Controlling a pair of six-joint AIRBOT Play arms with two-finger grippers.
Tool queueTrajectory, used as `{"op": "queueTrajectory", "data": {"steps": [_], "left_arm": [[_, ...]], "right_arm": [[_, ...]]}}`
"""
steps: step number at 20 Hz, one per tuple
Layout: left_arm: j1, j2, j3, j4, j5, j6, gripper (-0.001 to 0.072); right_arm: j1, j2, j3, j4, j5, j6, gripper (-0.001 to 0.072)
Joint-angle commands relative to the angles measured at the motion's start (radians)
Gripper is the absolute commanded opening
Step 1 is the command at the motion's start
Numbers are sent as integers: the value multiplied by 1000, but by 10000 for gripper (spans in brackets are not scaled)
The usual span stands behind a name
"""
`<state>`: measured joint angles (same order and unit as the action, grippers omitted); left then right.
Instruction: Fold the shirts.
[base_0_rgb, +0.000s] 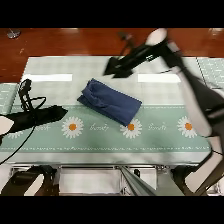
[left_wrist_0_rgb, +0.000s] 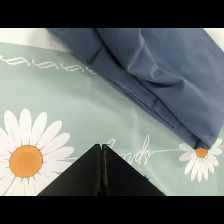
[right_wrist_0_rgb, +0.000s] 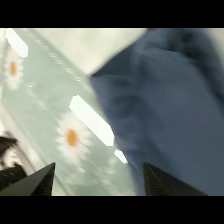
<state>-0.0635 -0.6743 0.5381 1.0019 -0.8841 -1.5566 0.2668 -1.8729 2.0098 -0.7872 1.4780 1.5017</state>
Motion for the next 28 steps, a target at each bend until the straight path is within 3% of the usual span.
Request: {"op": "queueTrajectory", "data": {"steps": [1,3,6,8,11,18,19,20,21,23,28], "left_arm": [[0,-35,5,0,21,16,25],[0,-35,4,0,21,18,24],[0,-35,-8,0,21,18,24],[-7,-35,-27,0,21,18,25],[-34,-37,-44,-1,21,17,25],[-68,-37,-45,-12,33,14,25],[-68,-37,-45,-12,33,14,25],[-68,-37,-45,-12,33,14,25],[-68,-37,-45,-13,32,14,25],[-68,-37,-45,-20,31,14,25],[-68,-37,-45,-19,32,14,25]], "right_arm": [[-192,229,-78,-286,210,-55,631],[-276,421,-338,-338,53,-47,631],[-306,706,-930,-327,-358,77,631],[-278,802,-1268,-144,-603,142,631],[-198,771,-1485,168,-772,16,631],[-25,427,-1294,353,-706,-90,628],[-3,386,-1247,352,-688,-90,597],[16,345,-1196,351,-665,-96,446],[23,307,-1133,345,-604,-145,13],[23,276,-943,291,-454,-196,20],[23,287,-312,-127,-320,38,20]]}}
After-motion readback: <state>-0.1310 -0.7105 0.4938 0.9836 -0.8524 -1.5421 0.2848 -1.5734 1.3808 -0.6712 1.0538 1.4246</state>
